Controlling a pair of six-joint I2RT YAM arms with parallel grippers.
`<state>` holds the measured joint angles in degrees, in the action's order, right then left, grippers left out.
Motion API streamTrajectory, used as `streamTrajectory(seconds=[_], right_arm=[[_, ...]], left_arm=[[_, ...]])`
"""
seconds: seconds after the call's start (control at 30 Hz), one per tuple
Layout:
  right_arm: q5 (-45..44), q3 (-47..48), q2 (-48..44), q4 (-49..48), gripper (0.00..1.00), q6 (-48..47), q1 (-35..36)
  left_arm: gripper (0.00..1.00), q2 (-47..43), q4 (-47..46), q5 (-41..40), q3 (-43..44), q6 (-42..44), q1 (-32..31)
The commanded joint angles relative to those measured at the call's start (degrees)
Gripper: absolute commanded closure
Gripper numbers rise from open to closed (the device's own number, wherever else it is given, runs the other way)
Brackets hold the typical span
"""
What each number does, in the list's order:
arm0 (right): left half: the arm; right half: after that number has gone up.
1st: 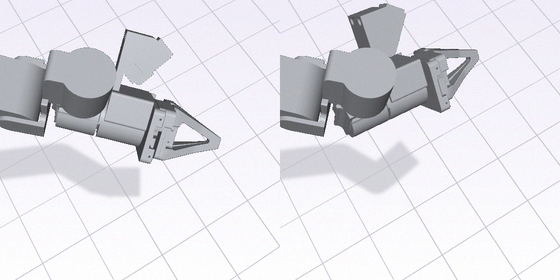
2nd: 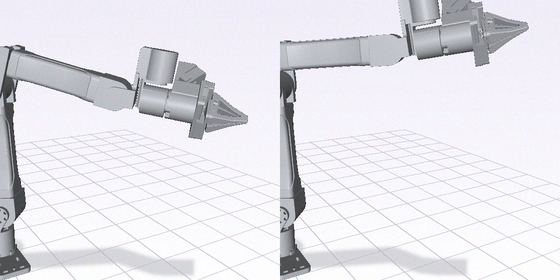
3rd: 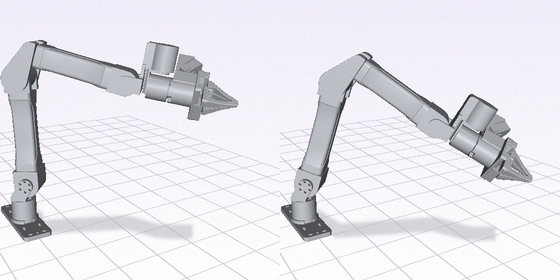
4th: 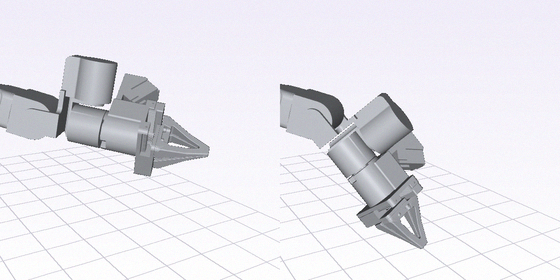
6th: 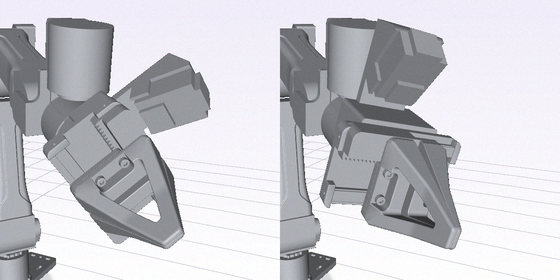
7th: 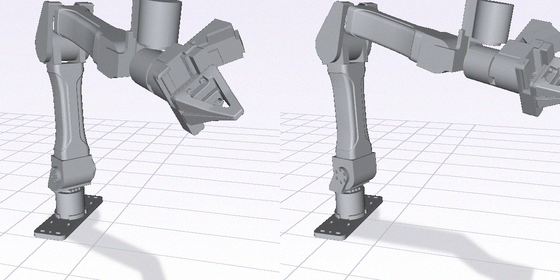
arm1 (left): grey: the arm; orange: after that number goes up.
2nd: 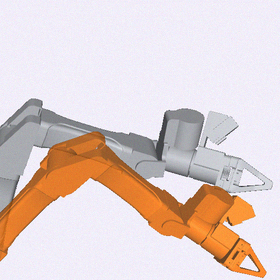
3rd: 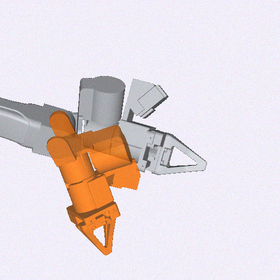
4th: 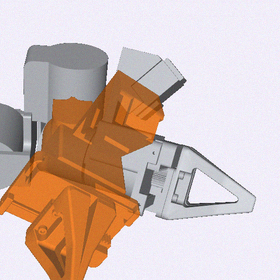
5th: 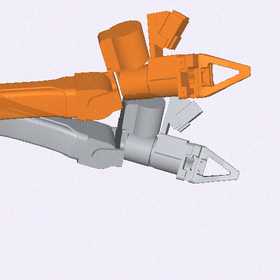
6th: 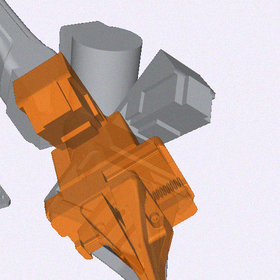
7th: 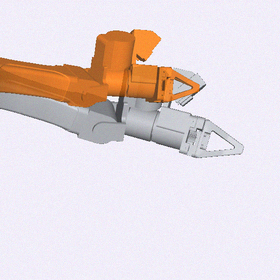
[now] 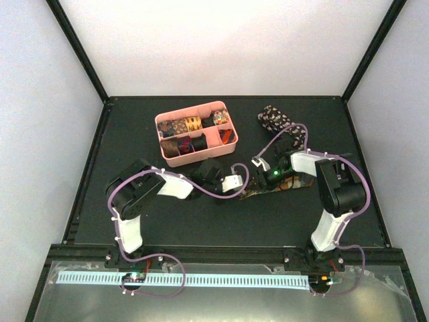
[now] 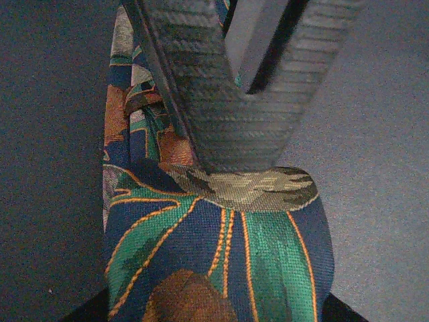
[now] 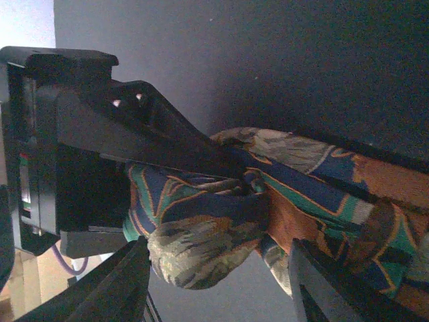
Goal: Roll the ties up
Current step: Roll the tie at the center of the board.
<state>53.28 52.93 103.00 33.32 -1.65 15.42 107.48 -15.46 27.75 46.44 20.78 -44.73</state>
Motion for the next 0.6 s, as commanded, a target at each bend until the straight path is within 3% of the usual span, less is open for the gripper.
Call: streamTrajectory(seconds=[0.0,0.2,0.33,0.37,0.47,0.57], right_arm=[[3.0,1.8,0.4,-0.9,0.41,1.0,0.7],[2.6,3.2,2.5,-0.3,0.49,1.1,2.8],[1.8,4.2,4.2,1.1,0.62,-0.1,3.3],[1.4,4.6,4.7,1.8,0.66,-0.8,3.3],[0.0,5.0,5.6,3.2,0.96,-2.3,3.3],[-2.8,4.7,5.5,3.4,0.98,-3.0,3.2]], left_arm=[[0.67,3.6,12.8,-4.0,0.9,-0.6,0.0],[0.67,4.5,13.3,-4.4,1.8,-1.2,-0.1],[0.67,5.0,13.7,-4.5,2.1,-1.7,-0.1],[0.67,5.2,13.8,-4.5,2.2,-1.8,-0.1],[0.65,5.4,14.0,-4.2,2.7,-2.4,0.0],[0.57,5.0,12.6,-3.7,2.6,-3.0,0.2]])
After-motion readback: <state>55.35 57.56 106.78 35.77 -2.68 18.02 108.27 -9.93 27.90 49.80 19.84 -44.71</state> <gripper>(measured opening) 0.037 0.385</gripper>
